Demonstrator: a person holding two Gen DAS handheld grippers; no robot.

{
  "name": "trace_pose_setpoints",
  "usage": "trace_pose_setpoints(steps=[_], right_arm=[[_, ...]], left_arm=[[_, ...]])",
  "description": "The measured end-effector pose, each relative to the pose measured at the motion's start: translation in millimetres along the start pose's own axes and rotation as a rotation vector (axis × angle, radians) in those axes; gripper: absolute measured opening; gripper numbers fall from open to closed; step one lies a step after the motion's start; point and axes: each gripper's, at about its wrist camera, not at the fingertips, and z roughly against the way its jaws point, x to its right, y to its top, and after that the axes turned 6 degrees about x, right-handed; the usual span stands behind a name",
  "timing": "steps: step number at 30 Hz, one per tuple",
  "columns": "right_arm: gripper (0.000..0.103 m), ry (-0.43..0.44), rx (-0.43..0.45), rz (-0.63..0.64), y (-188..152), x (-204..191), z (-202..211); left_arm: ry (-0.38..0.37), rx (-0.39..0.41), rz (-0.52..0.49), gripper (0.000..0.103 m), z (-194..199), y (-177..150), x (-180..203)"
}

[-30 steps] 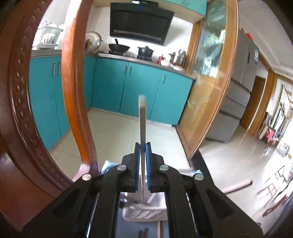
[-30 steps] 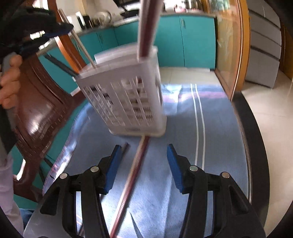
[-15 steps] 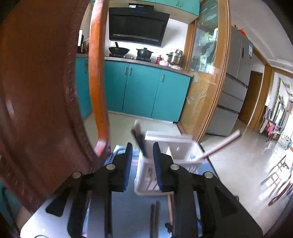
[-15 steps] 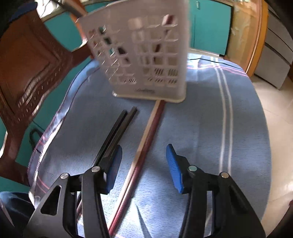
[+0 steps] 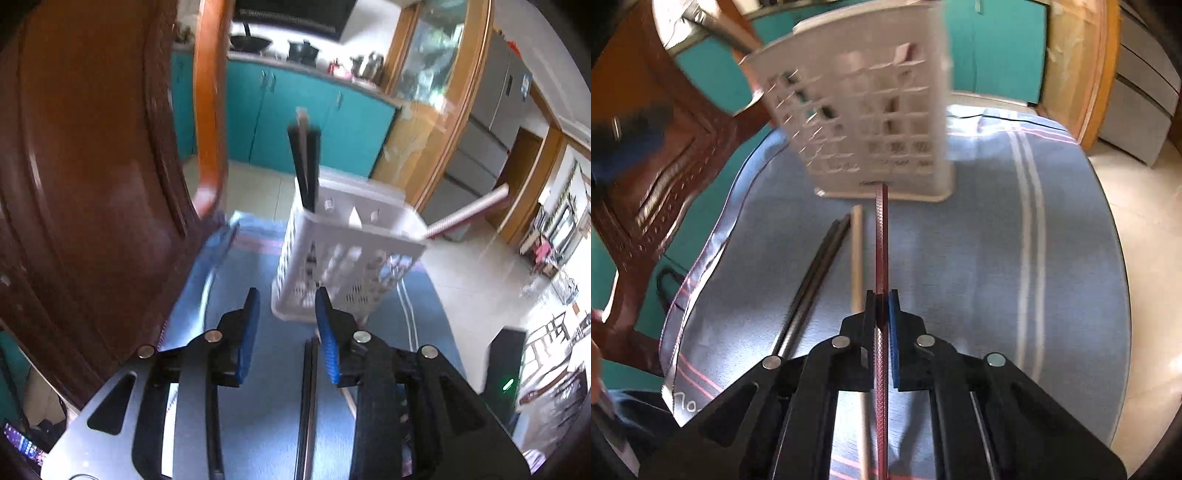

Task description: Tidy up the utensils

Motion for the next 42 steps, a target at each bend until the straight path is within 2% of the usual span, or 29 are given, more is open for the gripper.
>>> trace_pose_setpoints(steps=[1,4,6,8,11,17,20,25,35,42], right_arm=[[0.007,-0.008,0.003,-0.024,-1.1,6.7,1.9],[0.007,-0.039,-0.013,-0.106,-5.6,28.2,2.5],[0.007,-0.070,-0.041,-0.165,-10.4,43.7,0.2],[0.009,-0.052,-0.050,-0.210,-13.2,51.8,0.3],[0.014,-0.072,-0.038,-0.205,-10.7,51.8,1.9],[0.023,-0.070,-0.031,-0.212,-10.4,52.7,3.9],[0.029,-0.071,-0.030,-0.215,-8.4,54.8,1.4],[0.034,-0.070,-0.029,-0.208,-7.6,53.3,-1.2],[0.038,-0.075,-0.026,-0.204,-6.0,53.4,-2.3],[0.041,-0.077,-0.025,-0.206,-6.1,53.9,-2.5]], left_arm=[[0.002,-0.011,-0.017,0.032,-2.7,-3.1,3.9],[0.023,-0.032,-0.077,0.040,-10.4,-5.9,16.7],[0.023,-0.052,-0.096,0.041,-12.5,-13.0,20.5],[0.030,-0.084,-0.119,0.041,-17.6,-18.1,25.9],[0.056,-0.142,-0.144,0.043,-28.2,-28.6,28.3],[0.079,-0.281,-0.112,0.043,-52.8,-49.0,18.6],[0.094,-0.316,-0.122,0.049,-60.0,-55.8,18.6],[0.110,-0.353,-0.153,0.055,-68.0,-64.4,24.2],[0.122,-0.423,-0.184,0.055,-85.2,-83.9,29.4],[0.135,-0.439,-0.199,0.057,-90.6,-92.7,31.4]])
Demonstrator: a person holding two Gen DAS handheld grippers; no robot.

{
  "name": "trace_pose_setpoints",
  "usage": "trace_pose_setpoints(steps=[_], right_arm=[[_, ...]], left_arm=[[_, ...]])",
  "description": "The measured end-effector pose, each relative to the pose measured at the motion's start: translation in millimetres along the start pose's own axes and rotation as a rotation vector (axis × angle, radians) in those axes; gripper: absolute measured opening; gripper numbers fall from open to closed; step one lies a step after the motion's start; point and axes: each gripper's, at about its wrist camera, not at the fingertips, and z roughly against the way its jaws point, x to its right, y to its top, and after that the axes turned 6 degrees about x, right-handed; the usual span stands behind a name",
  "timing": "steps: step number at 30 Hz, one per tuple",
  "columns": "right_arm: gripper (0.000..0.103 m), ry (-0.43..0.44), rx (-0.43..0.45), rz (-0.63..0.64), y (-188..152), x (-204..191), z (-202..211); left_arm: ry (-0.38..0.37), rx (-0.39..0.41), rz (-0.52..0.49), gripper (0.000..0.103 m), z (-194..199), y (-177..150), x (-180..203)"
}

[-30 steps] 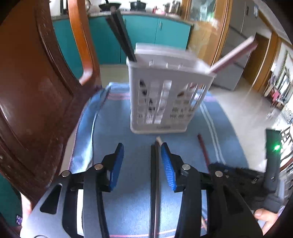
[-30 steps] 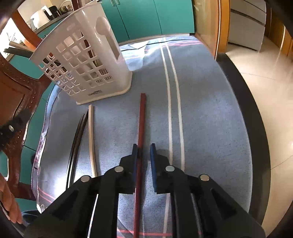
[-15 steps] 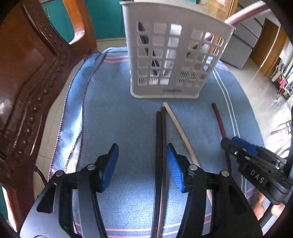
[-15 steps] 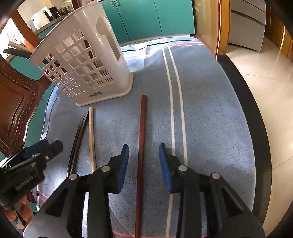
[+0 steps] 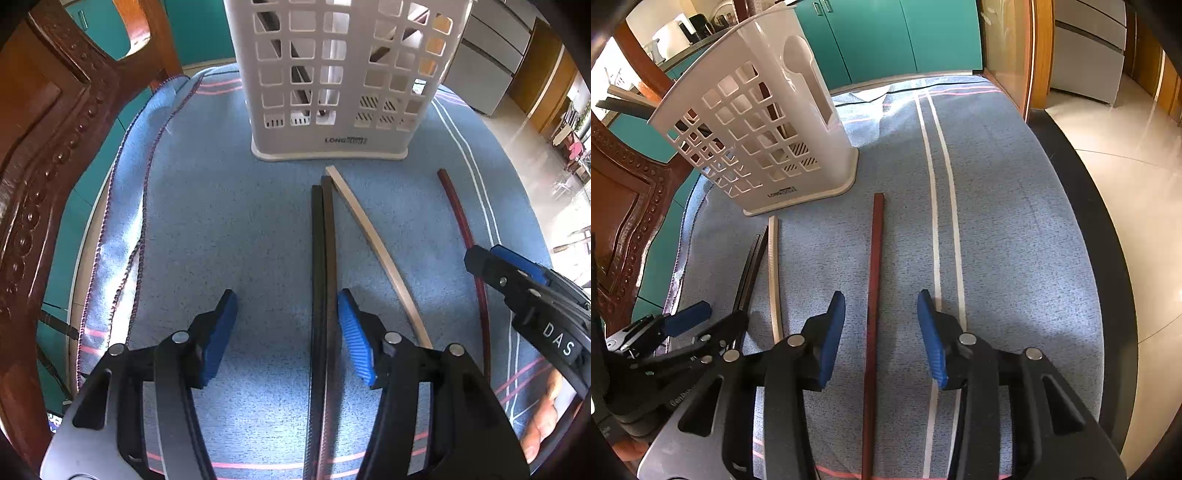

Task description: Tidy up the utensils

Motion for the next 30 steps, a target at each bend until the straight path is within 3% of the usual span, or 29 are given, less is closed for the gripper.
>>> trace_pose_setpoints(steps=[3,5,8,15,20,30], right_arm=[[0.044,0.002,0.000,0.005,-0.1,-0.6,-0.1],[0.045,0.003,0.000,0.008,-0.3,-1.4,-0.1],[0.045,-0.001,0.001,0.015,-0.6,-2.6,-0.3],[0.048,0.000,0.002,0.019,-0.6,-3.8,-1.0],[0.051,0.002,0.001,0.024,-0.8,-5.3,-1.3],[0.052,-0.004,0.003,0.027,-0.7,-6.7,-1.5]], left_arm=[[-0.014,0.004,0.019,0.048,-1.5,0.4,-0.3],[-0.015,0.010,0.021,0.029,3.6,-0.1,-2.6],[-0.027,0.013,0.031,0.015,4.9,-0.6,-3.1],[-0.057,0.021,0.058,0.013,15.9,-5.0,-5.7],[-0.097,0.069,0.068,0.013,34.1,-4.5,-9.2],[-0.096,0.078,0.108,0.013,46.3,-9.6,-28.6]])
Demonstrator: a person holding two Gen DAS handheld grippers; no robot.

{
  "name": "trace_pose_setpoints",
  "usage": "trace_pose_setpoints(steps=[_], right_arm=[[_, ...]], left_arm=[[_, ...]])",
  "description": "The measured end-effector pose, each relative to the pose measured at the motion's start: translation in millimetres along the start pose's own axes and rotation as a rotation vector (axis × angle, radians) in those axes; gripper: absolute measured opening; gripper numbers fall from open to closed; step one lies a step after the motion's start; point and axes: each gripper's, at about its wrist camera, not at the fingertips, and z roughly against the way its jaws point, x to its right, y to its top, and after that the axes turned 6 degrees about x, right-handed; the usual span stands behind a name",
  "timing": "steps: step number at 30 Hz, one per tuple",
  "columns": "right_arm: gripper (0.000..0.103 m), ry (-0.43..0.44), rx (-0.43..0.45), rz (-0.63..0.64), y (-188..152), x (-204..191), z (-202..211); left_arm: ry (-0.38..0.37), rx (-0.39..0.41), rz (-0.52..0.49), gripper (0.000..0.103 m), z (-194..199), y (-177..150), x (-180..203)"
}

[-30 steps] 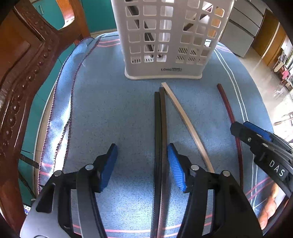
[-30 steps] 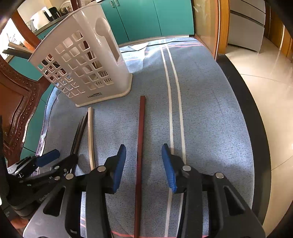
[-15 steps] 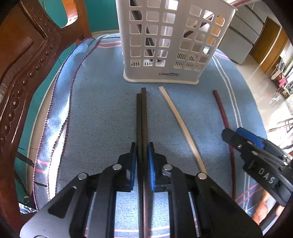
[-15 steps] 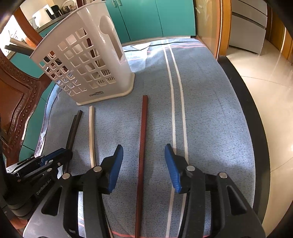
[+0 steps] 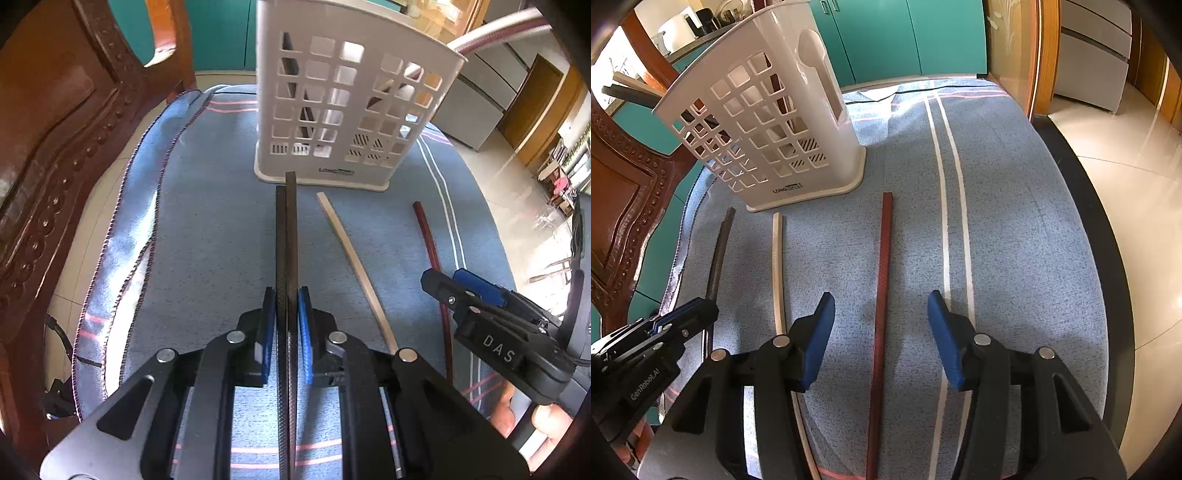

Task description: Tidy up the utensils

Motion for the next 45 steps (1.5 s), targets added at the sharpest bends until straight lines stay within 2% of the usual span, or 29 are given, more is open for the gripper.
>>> trace_pose_setpoints(steps=[5,10,13,19,24,29,37,45], right_arm=[[0.055,-0.002,0.000,0.004,-0.2,-1.2,-0.3],[0.055,-0.002,0.001,0.006,-0.2,-1.7,-0.7],[0.056,-0.002,0.001,0.006,-0.3,-1.7,-0.7],[0.056,-0.001,0.001,0.003,-0.5,-1.5,-0.7],[0.055,-0.023,0.011,-0.025,2.1,5.7,2.2],[0.056,-0.035,0.011,-0.051,3.4,13.1,3.4],[0.055,-0.060,0.041,0.039,6.6,-3.2,4.0],[0.055,-0.163,0.022,0.165,4.3,-22.8,-17.4]], left_arm=[[0.003,0.024,0.004,0.014,8.8,3.2,-11.2],[0.028,-0.005,0.012,0.016,0.3,3.6,-11.3],[0.039,-0.015,0.015,0.020,-4.9,4.2,-11.7],[0.061,-0.038,0.045,0.021,-15.0,6.1,-21.4],[0.044,-0.036,0.130,0.023,-14.1,12.2,-43.8],[0.029,-0.051,0.102,0.026,-20.0,11.8,-36.9],[0.028,-0.047,0.094,0.031,-36.9,22.8,-30.7],[0.089,-0.033,0.046,0.032,-42.4,26.7,-16.8]])
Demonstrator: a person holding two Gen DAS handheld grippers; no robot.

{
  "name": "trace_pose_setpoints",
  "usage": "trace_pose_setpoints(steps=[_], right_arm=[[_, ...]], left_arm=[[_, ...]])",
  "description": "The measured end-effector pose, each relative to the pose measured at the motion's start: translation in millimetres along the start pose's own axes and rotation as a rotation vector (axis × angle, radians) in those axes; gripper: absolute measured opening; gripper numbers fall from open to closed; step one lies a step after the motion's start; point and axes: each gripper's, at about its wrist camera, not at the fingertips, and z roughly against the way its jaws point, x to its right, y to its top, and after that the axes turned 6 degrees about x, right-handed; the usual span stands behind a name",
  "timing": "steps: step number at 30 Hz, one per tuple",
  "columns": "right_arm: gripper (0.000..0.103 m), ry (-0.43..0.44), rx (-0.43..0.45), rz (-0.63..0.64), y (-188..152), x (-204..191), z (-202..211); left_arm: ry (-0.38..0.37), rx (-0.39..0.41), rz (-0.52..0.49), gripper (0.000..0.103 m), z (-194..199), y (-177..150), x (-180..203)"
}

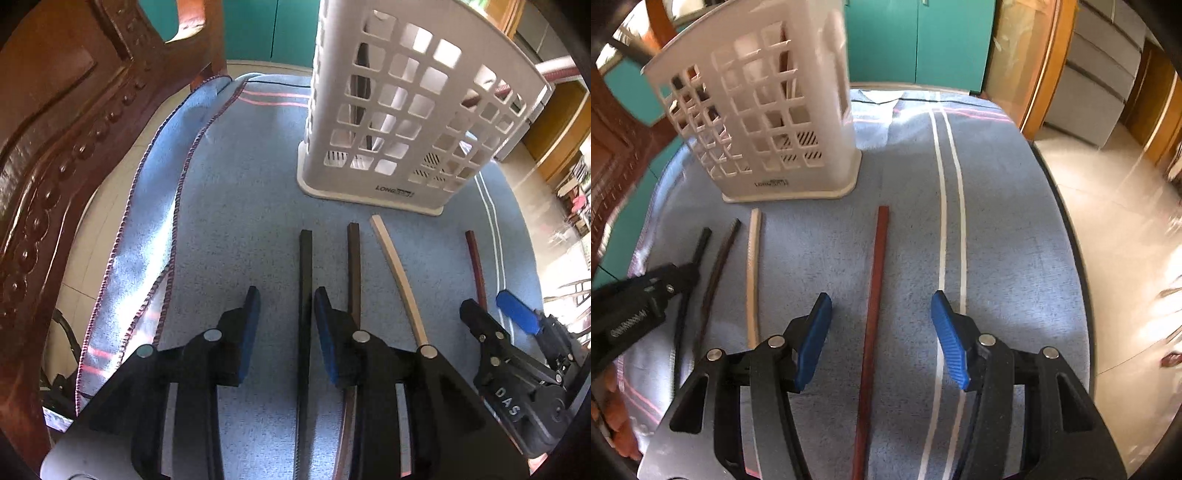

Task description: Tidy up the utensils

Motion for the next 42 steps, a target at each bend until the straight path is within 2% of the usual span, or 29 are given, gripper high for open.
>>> trace_pose_setpoints(steps=[4,12,14,16,17,18,20,23,26,33,35,39,42], right_arm=[[0.055,-0.007,0.008,0.018,-1.7,-1.2,-0.9],[0.053,0.002,0.009,0.024,-1.2,-1.2,-1.7],[0.045,0.017,0.010,0.027,-1.4,-4.5,0.5],[0.029,0.036,0.013,0.041,-1.5,-9.5,2.4],[0.015,0.047,0.013,0.047,-1.9,-11.6,3.0],[0.008,0.068,0.013,0.053,-2.6,-14.2,3.7],[0.007,0.075,0.022,0.050,-3.9,-16.2,4.6],[0.006,0.105,0.054,0.032,-2.6,-13.9,12.3],[0.006,0.142,0.132,0.017,3.6,-9.2,37.2],[0.006,0.254,0.374,-0.040,26.7,13.4,131.0],[0.007,0.273,0.415,-0.061,31.9,20.2,149.7],[0.007,0.339,0.516,-0.125,55.1,34.2,188.8],[0.007,0.349,0.615,-0.141,73.0,36.7,212.2]], left_arm=[[0.026,-0.013,-0.036,0.032,3.5,-8.5,12.5],[0.031,-0.022,-0.072,0.032,3.7,-11.7,24.3],[0.030,-0.020,-0.072,0.027,4.6,-12.9,24.9],[0.024,-0.019,-0.067,0.015,1.5,-6.3,22.4],[0.011,-0.021,-0.056,0.008,-0.5,-6.4,14.7],[0.002,-0.022,-0.047,0.007,-0.6,-6.0,12.2],[-0.011,-0.018,-0.022,0.007,3.7,-4.1,6.9],[-0.018,0.036,-0.014,0.007,16.9,3.2,1.0],[-0.038,0.097,-0.009,0.007,41.1,3.4,-1.5],[-0.089,0.251,-0.011,0.007,94.9,11.4,3.0],[-0.104,0.288,-0.010,0.007,106.4,13.0,3.9],[-0.113,0.317,-0.013,0.007,112.3,18.3,5.5],[-0.105,0.310,-0.011,0.007,108.4,18.2,5.9]])
